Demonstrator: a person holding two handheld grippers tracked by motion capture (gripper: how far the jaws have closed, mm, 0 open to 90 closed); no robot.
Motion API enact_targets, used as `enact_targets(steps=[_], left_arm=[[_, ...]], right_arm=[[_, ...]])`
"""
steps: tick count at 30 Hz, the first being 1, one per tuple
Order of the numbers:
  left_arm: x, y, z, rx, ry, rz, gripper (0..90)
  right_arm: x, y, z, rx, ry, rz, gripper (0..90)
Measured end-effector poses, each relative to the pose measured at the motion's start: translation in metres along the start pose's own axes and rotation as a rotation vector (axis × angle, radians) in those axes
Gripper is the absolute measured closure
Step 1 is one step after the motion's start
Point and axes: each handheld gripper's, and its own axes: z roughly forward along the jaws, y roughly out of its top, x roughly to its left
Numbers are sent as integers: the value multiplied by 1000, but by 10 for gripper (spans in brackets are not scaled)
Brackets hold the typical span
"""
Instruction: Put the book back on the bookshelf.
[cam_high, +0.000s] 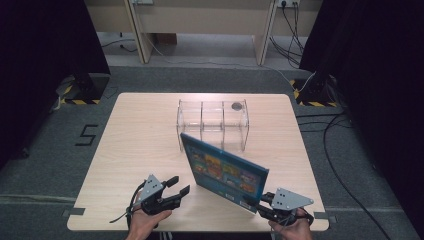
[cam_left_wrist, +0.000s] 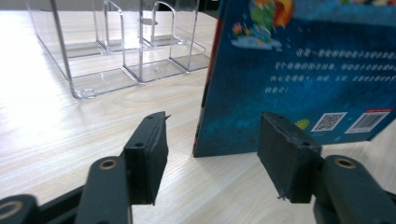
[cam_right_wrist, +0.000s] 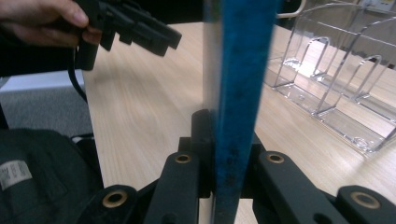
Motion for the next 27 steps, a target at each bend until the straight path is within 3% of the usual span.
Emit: enact_targets(steps=[5, 10, 15, 19, 27], left_arm=[[-4, -2, 12, 33, -22, 14, 393], [1, 1, 18, 2, -18, 16, 394], [8, 5, 25, -34, -41, 8, 397], [6, 5, 31, -31, -67, 29, 421], [1, 3, 37, -11, -103, 36, 442]], right_arm=[[0, -1, -2, 13, -9, -25, 828], [0, -3, -2, 4, -4, 2, 830], [-1, -6, -3, 15, -6, 3, 829], [-1, -7, 1, 43, -9, 12, 825], [-3, -9, 2, 34, -9, 19, 808]])
